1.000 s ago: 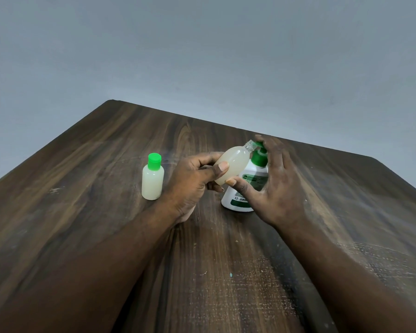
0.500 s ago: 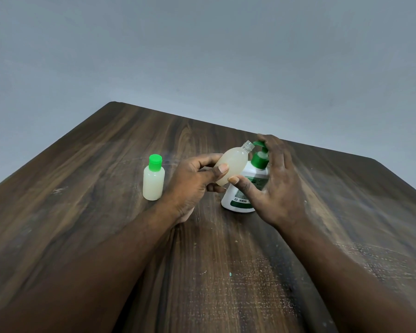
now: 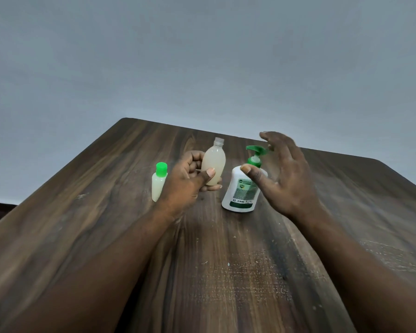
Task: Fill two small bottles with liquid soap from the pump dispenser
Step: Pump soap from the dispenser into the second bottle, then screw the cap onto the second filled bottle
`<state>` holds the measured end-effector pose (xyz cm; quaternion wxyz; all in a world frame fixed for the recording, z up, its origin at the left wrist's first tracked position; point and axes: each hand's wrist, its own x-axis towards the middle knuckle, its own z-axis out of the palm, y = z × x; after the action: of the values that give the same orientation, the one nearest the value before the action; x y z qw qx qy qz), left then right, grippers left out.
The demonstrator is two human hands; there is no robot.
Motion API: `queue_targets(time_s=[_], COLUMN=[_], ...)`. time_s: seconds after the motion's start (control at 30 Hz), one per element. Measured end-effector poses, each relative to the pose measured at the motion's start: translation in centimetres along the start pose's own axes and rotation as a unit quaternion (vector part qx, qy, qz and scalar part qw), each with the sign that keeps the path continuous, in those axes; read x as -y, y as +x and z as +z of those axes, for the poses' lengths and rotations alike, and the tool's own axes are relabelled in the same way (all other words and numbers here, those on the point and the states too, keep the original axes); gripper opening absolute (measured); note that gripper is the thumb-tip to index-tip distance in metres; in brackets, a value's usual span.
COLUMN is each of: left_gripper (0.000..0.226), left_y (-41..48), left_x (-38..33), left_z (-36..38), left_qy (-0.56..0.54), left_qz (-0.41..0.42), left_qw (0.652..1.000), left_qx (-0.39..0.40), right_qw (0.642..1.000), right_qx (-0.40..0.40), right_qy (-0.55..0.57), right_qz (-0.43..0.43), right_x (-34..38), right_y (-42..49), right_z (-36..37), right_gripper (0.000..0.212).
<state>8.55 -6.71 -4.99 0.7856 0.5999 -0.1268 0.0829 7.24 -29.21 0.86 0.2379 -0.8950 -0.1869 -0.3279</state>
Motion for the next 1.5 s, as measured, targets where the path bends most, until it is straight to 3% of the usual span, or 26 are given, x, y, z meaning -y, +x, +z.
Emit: queue_targets(time_s=[0.13,0.23,0.33,0.47,0.63,0.73,0.93,1.07,1.2,1.37,1.5], left_gripper=[0.042,0.036,0.035,0.035,0.035,0.028,0.027,0.030,0.033,0.037,0.038], left_y=[-3.1,-4.6,-6.5,-8.3,-8.1,-7.7,-7.6,-7.5,-7.6,-7.7,-7.8], left_x=[-1.0,-1.2,-0.9,-0.5,0.3,0.7,1.1,1.3,1.3,1.3,1.2], left_z=[-2.2,-4.3,-5.8,-5.8,-5.6,-5.9,-6.1,-6.2,-6.2,-6.1,-5.9], left_qy=[0.034,0.089,0.225,0.320,0.380,0.412,0.442,0.461,0.465,0.457,0.464], left_qz=[0.023,0.016,0.025,0.019,0.049,0.043,0.039,0.034,0.025,0.023,0.029], left_qw=[0.999,0.994,0.968,0.940,0.919,0.906,0.892,0.883,0.881,0.886,0.883], left_qx=[-0.031,-0.064,-0.110,-0.116,-0.093,-0.088,-0.080,-0.080,-0.081,-0.072,-0.060], right_qw=[0.997,0.992,0.997,0.988,0.967,0.956,0.964,0.987,0.984,0.968,0.956], right_qx=[-0.068,-0.090,0.009,0.155,0.247,0.274,0.235,0.146,0.089,0.061,0.079], right_qy=[0.008,0.035,0.051,-0.019,-0.058,-0.101,-0.122,-0.033,0.090,0.191,0.241], right_qz=[-0.043,-0.076,-0.061,-0.019,0.028,0.017,0.004,0.061,0.123,0.150,0.146], right_x=[1.5,3.3,5.5,7.5,8.8,8.5,8.1,8.1,8.7,9.3,9.9], right_y=[-1.0,-2.1,-3.1,-3.4,-2.3,-1.9,-2.2,-2.6,-2.9,-2.9,-2.5], right_z=[-0.1,1.1,3.5,7.3,9.8,11.1,11.3,9.2,6.8,5.8,5.8], right_gripper=[0.066,0.046,0.036,0.049,0.061,0.046,0.024,0.013,0.006,0.015,0.041])
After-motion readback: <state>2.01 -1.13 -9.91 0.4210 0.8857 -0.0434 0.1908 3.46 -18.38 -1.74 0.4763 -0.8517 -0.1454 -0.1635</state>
